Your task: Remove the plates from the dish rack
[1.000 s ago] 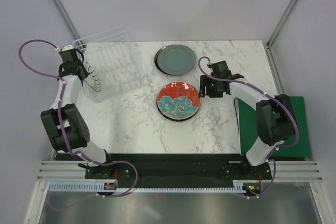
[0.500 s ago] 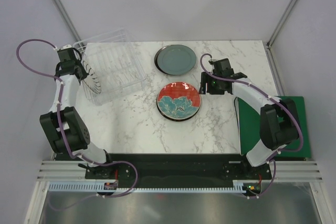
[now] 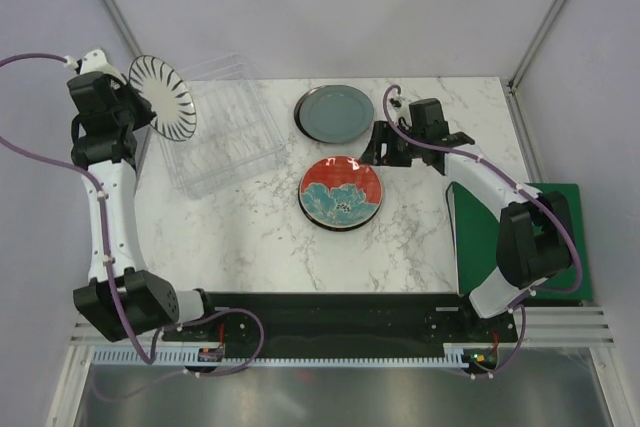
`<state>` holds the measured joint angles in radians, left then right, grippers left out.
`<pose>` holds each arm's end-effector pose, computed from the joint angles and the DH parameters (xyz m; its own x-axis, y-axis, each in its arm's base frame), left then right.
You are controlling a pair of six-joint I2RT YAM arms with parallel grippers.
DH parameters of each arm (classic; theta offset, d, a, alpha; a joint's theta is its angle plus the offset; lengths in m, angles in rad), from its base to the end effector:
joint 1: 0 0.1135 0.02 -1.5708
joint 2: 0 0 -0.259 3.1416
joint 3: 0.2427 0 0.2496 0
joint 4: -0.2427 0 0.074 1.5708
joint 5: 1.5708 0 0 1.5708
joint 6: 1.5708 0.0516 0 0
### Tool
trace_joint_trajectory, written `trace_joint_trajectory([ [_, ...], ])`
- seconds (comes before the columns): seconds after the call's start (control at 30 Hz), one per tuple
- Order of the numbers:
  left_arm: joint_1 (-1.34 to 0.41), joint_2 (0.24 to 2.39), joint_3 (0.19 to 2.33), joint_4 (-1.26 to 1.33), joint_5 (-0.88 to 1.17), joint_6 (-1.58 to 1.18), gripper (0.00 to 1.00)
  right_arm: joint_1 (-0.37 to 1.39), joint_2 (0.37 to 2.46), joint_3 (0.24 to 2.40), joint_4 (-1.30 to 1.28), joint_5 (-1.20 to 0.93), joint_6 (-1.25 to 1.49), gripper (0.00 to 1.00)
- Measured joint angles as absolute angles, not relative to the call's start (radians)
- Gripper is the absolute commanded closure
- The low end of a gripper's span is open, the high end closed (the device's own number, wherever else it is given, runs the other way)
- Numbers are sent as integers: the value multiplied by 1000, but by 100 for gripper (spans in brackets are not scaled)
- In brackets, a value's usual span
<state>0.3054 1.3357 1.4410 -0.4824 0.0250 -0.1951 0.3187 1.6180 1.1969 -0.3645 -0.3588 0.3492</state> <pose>0.2971 0.0923 0.4043 -0.2906 -0.2948 -0.9103 -0.3412 0.9207 -0.1893 0.3403 0.1314 0.2414 -0.8121 0.0694 -0.5793 -0.2674 0.8382 0.4752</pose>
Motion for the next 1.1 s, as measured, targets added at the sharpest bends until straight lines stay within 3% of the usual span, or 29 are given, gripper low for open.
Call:
trace_joint_trajectory([
  [0.13, 305, 1248, 1403, -469, 192, -274, 98, 327, 1618, 1201, -228, -513, 430, 24],
  [0.43, 255, 1142, 1022, -234, 608, -612, 98, 364, 1700, 1272, 98, -728, 632, 24],
  [0.77, 36, 1129, 971, -33, 691, -745, 98, 422, 1839, 1293, 292, -796, 785, 24],
  [1.1, -38, 1129, 916, 61, 667, -790, 98, 423, 1847, 1293, 304, -781, 788, 24],
])
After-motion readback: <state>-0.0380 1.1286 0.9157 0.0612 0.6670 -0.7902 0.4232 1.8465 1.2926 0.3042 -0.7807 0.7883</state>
